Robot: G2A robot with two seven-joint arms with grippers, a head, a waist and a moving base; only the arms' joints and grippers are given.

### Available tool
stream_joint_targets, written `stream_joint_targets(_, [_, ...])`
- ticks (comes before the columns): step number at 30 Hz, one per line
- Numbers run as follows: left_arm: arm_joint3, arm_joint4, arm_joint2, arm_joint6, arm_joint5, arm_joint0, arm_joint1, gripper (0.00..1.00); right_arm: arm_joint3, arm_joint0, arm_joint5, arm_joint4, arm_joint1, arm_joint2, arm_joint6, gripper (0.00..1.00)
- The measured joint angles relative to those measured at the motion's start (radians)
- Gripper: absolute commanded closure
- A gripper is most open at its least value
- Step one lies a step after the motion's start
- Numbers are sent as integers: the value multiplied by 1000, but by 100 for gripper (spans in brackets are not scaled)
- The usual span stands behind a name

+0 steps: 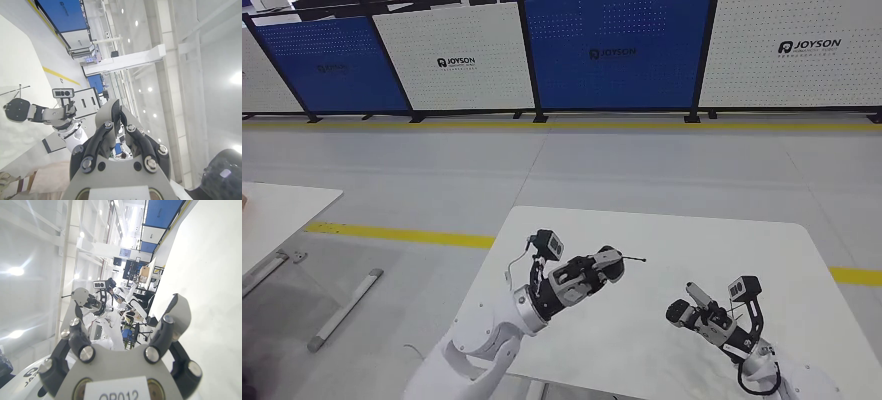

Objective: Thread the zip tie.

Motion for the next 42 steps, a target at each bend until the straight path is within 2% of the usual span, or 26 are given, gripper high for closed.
stream_joint_targets(4, [-60, -102, -51, -73, -43, 27, 4, 100, 0, 0, 0, 0, 0, 0, 0, 0])
stream_joint_targets(6, [-89, -128, -87, -111, -45, 49, 9, 100, 0, 0, 0, 0, 0, 0, 0, 0])
stream_joint_targets(9, [-115, -104, -120, -112, -24, 77, 14, 100, 0, 0, 0, 0, 0, 0, 0, 0])
stream_joint_targets(17, [-114, -90, -120, -104, -14, 77, 14, 100, 0, 0, 0, 0, 0, 0, 0, 0])
stream_joint_targets(20, [-85, -23, -98, -80, 5, 66, 15, 100, 0, 0, 0, 0, 0, 0, 0, 0])
stream_joint_targets(24, [-29, 128, -53, -64, 41, 43, 18, 100, 0, 0, 0, 0, 0, 0, 0, 0])
stream_joint_targets(31, [88, 246, 29, -40, 88, 11, 17, 100, 0, 0, 0, 0, 0, 0, 0, 0])
stream_joint_targets(37, [178, 269, 87, 1, 71, -3, 11, 100, 0, 0, 0, 0, 0, 0, 0, 0])
stream_joint_targets(39, [187, 229, 93, -3, 59, -3, 9, 100, 0, 0, 0, 0, 0, 0, 0, 0])
stream_joint_targets(42, [186, 226, 94, -5, 58, -3, 9, 100, 0, 0, 0, 0, 0, 0, 0, 0])
